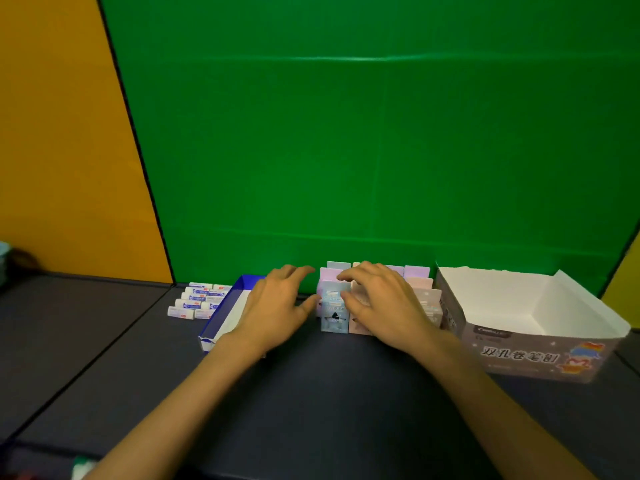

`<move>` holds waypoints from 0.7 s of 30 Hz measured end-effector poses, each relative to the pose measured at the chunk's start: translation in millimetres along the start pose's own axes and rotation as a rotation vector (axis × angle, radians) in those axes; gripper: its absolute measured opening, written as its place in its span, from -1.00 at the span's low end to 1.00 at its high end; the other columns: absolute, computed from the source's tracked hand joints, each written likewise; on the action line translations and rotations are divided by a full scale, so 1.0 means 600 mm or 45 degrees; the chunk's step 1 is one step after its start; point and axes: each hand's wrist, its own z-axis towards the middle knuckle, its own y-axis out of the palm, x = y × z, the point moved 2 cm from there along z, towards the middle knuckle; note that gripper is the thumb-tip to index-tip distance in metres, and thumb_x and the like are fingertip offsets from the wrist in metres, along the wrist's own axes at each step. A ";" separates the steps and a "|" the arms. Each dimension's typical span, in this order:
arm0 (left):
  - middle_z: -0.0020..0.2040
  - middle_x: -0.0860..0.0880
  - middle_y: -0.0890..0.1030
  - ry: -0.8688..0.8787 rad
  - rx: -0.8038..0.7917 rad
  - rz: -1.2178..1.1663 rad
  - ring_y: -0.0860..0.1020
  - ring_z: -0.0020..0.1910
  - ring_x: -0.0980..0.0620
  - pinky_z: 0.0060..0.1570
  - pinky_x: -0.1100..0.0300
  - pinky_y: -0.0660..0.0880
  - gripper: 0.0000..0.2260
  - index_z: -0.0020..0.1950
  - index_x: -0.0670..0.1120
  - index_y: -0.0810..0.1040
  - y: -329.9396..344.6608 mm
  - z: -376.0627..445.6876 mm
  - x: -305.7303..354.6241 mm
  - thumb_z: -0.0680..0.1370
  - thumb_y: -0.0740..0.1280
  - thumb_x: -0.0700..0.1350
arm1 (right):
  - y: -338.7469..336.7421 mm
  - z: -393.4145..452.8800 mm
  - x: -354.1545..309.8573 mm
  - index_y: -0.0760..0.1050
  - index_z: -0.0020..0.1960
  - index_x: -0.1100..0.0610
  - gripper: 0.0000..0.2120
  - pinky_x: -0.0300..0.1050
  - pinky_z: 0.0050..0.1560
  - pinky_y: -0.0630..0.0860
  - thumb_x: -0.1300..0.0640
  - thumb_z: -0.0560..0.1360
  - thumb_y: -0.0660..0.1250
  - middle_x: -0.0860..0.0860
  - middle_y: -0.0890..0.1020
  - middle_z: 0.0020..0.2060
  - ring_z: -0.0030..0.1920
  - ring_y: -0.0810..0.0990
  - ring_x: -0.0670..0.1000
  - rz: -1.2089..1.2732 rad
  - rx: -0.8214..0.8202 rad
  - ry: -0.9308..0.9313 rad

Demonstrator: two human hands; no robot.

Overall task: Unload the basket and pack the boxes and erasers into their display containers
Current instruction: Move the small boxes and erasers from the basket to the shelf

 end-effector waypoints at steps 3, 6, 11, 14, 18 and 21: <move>0.39 0.00 0.49 -0.049 0.054 0.035 0.47 0.32 -0.08 0.22 0.00 0.47 -0.52 0.48 0.04 0.40 -0.037 -0.031 -0.018 0.59 0.27 0.15 | 0.015 0.012 -0.033 0.53 0.29 -0.01 -0.72 -0.03 0.19 0.42 0.00 0.60 0.28 -0.06 0.58 0.20 0.22 0.49 0.01 0.075 -0.010 -0.057; 0.42 0.02 0.47 -0.104 0.066 0.119 0.46 0.35 -0.06 0.23 -0.01 0.47 -0.47 0.48 0.05 0.39 -0.073 -0.073 -0.048 0.55 0.17 0.22 | 0.038 0.026 -0.083 0.53 0.30 -0.01 -0.70 -0.01 0.14 0.44 -0.02 0.59 0.29 -0.04 0.58 0.15 0.18 0.51 0.04 0.108 -0.030 -0.119; 0.47 0.00 0.43 -0.235 0.088 0.245 0.43 0.40 -0.06 0.28 -0.02 0.43 -0.49 0.50 0.08 0.39 -0.136 -0.142 -0.119 0.58 0.17 0.22 | 0.077 0.055 -0.189 0.49 0.34 -0.04 -0.67 -0.03 0.14 0.42 -0.04 0.60 0.26 -0.06 0.56 0.17 0.16 0.50 0.03 0.142 -0.073 -0.240; 0.45 0.02 0.45 -0.281 0.090 0.301 0.45 0.36 -0.04 0.25 -0.01 0.45 -0.54 0.48 0.08 0.41 -0.172 -0.191 -0.175 0.60 0.21 0.19 | 0.105 0.074 -0.263 0.49 0.33 -0.05 -0.68 -0.01 0.15 0.43 -0.05 0.60 0.26 -0.07 0.56 0.17 0.17 0.50 0.03 0.159 -0.096 -0.293; 0.34 0.02 0.51 -0.352 0.061 0.360 0.50 0.25 -0.06 0.17 0.00 0.46 -0.56 0.43 0.10 0.43 -0.227 -0.251 -0.259 0.60 0.19 0.22 | 0.144 0.095 -0.371 0.48 0.34 -0.04 -0.68 -0.01 0.13 0.41 -0.04 0.60 0.26 -0.05 0.54 0.19 0.19 0.50 0.04 0.183 -0.114 -0.354; 0.35 0.05 0.50 -0.383 0.062 0.378 0.49 0.26 -0.03 0.17 0.01 0.45 -0.58 0.42 0.13 0.41 -0.273 -0.292 -0.324 0.61 0.19 0.23 | 0.175 0.111 -0.457 0.47 0.36 -0.04 -0.66 -0.02 0.16 0.41 -0.05 0.61 0.25 -0.05 0.54 0.21 0.21 0.49 0.03 0.174 -0.119 -0.391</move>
